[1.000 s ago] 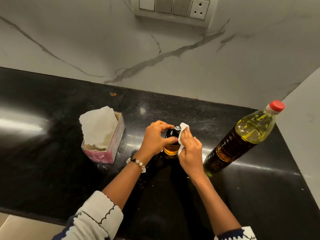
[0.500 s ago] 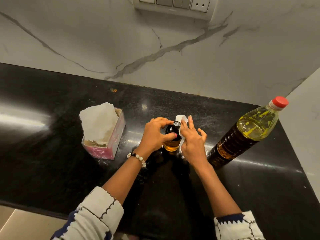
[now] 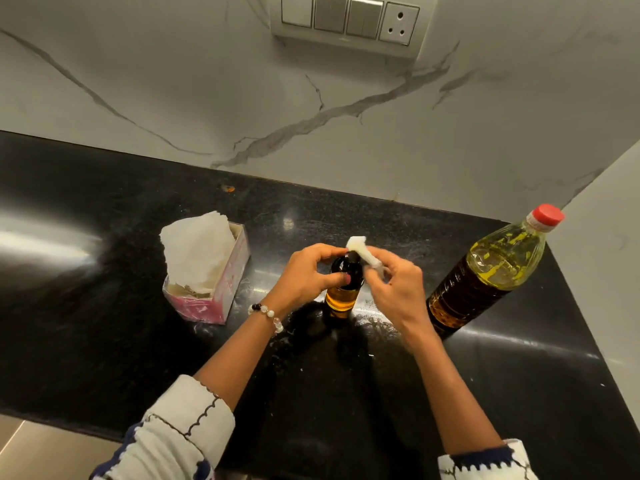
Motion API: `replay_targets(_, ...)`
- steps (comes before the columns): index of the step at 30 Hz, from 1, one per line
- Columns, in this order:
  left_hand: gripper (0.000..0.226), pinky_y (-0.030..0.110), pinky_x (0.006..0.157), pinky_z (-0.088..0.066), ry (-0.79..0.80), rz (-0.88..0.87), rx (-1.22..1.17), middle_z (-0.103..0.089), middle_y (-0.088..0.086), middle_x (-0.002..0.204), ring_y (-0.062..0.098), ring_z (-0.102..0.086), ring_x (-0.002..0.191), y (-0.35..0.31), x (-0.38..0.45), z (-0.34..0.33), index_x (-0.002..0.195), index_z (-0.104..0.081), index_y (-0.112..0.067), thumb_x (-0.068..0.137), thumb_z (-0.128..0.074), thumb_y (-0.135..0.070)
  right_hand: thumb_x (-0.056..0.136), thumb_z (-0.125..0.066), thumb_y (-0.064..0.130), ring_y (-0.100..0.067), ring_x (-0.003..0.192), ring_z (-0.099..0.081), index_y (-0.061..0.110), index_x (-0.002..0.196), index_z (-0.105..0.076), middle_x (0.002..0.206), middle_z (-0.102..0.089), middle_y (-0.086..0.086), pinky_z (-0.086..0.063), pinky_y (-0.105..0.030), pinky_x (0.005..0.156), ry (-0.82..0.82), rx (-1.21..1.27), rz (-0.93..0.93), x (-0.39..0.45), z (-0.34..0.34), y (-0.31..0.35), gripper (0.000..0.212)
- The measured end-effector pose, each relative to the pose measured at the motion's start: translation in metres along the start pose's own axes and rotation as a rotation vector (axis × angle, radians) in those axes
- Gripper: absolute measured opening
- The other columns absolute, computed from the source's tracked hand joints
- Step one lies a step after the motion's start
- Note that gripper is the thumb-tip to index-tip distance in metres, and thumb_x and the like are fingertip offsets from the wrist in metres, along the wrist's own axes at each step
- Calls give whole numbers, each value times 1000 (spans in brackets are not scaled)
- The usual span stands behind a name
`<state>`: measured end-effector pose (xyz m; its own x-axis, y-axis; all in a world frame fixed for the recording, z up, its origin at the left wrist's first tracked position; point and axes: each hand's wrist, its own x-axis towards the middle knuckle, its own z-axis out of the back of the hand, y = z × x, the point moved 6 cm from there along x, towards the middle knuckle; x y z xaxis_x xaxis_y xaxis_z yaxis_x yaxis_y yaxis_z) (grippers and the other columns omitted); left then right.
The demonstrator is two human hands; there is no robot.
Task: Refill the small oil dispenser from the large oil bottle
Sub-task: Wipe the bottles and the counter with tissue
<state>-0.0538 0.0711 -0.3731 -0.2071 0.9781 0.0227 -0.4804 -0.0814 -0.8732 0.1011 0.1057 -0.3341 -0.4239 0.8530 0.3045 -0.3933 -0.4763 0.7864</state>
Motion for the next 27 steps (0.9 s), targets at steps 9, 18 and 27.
replay_targets(9,41,6,78,-42,-145,-11,-72,-65,-8,102,3,-58,93,-1,-7,-6,107,-70,-18,69,-83,-17,86,-67,11,-11,79,-65,7,97,-72,88,-72,-4,-46,-8,65,101,-73,157,25,-11,10,13)
replay_targets(18,43,9,80,-42,-154,27,-98,-65,-11,104,2,-58,96,3,-7,-6,109,-69,-21,68,-84,-20,77,-75,8,-19,85,-70,7,93,-75,87,-74,-7,-55,-33,74,112,429,-233,26,-19,-18,17)
replay_targets(27,43,2,76,-39,-144,47,-110,-67,-10,106,1,-58,97,4,-7,-6,110,-69,-19,70,-83,-20,80,-71,4,-18,92,-70,10,99,-72,94,-74,-5,-57,-31,77,235,450,-353,34,-20,-20,21)
